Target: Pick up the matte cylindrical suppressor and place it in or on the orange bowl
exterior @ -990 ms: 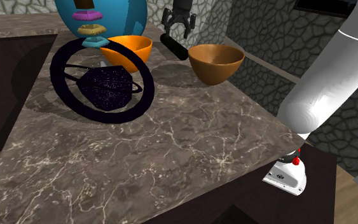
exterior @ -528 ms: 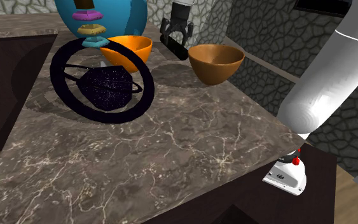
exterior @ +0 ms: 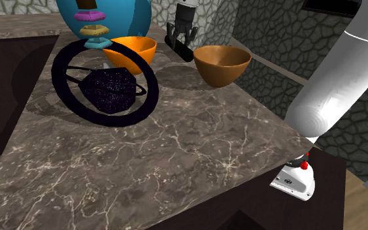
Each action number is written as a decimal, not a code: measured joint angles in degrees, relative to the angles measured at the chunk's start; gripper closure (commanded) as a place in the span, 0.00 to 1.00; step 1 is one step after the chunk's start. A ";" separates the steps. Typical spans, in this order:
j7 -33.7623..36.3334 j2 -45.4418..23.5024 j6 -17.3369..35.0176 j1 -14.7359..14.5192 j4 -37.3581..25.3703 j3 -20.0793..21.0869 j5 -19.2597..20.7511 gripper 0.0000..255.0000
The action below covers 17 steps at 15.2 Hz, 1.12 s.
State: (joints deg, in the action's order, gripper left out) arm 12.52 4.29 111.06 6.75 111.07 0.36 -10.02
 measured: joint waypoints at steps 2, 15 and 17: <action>0.00 0.01 -0.01 0.00 -0.01 0.00 0.00 1.00; 0.53 0.21 -3.75 0.08 -3.56 -0.09 0.22 1.00; 0.82 0.25 -5.24 0.06 -5.02 -0.07 0.29 1.00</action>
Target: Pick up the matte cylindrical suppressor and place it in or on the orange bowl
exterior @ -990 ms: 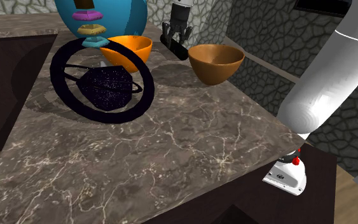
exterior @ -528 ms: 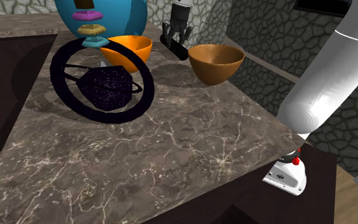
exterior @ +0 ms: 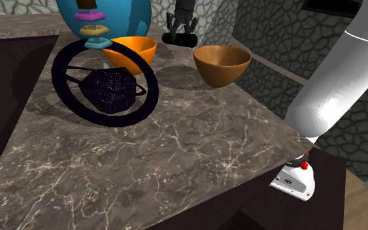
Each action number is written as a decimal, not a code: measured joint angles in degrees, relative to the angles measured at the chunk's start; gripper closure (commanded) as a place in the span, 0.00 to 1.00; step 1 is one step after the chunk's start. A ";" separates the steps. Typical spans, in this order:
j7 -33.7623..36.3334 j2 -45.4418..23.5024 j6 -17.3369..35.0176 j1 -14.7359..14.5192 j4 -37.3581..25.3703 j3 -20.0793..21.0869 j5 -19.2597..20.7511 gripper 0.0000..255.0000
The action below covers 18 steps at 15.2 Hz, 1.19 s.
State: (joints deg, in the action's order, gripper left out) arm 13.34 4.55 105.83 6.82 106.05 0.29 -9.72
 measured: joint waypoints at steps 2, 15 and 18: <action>0.22 -0.28 -1.65 0.03 -1.94 -0.04 0.08 1.00; 1.63 -1.79 -11.58 0.14 -13.48 -0.19 0.34 1.00; 1.95 -2.43 -14.16 0.19 -16.71 -0.26 0.36 1.00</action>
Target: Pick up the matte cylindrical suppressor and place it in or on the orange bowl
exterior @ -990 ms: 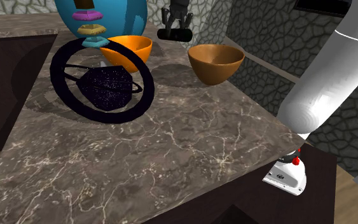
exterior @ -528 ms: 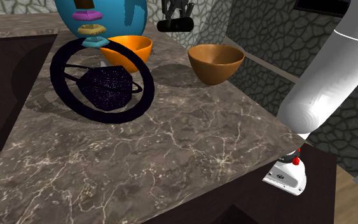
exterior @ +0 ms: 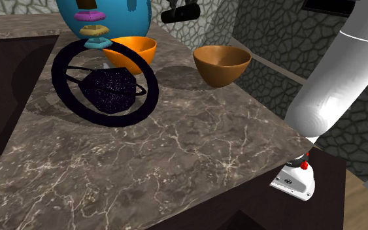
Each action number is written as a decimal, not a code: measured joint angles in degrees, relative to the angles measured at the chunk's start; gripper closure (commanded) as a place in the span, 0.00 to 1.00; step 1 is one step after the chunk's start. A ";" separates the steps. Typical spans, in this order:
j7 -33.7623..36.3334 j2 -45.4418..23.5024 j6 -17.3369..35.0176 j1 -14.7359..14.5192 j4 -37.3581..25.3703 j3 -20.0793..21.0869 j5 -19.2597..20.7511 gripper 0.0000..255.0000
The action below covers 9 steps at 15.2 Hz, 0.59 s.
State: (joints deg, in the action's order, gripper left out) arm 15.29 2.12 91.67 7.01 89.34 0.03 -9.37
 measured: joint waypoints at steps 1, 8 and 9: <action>0.13 -0.32 -0.86 0.00 -1.19 0.00 0.01 1.00; 1.64 -2.18 -6.05 -0.33 -8.41 0.32 0.03 1.00; 2.78 -2.05 -6.20 -0.91 -8.60 0.89 0.12 1.00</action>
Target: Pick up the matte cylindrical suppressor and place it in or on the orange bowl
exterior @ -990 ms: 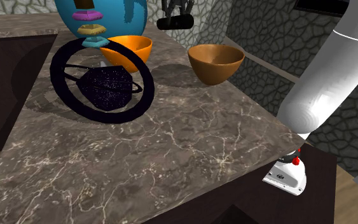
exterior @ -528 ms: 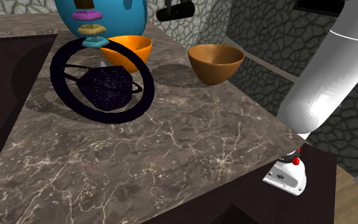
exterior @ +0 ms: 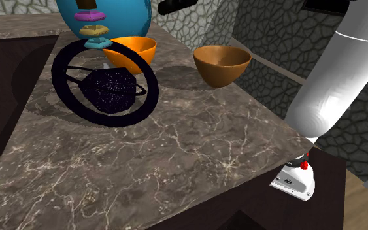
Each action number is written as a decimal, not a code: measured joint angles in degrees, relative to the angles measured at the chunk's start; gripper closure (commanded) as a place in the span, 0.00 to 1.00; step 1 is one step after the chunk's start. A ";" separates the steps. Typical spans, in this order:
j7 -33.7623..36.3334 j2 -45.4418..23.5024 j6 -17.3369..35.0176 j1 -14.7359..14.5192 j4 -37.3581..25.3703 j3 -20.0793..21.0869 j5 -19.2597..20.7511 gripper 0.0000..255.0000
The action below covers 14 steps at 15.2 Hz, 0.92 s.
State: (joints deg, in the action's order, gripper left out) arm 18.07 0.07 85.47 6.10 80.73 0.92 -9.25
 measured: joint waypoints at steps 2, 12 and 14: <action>2.22 0.02 -0.29 -1.10 -0.59 1.10 0.18 1.00; 16.21 -0.68 1.64 -8.10 -1.27 8.12 1.95 1.00; 19.08 -1.89 2.23 -9.73 -2.29 9.69 2.51 1.00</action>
State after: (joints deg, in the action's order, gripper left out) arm 37.15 -1.82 87.71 -3.63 78.44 10.61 -6.74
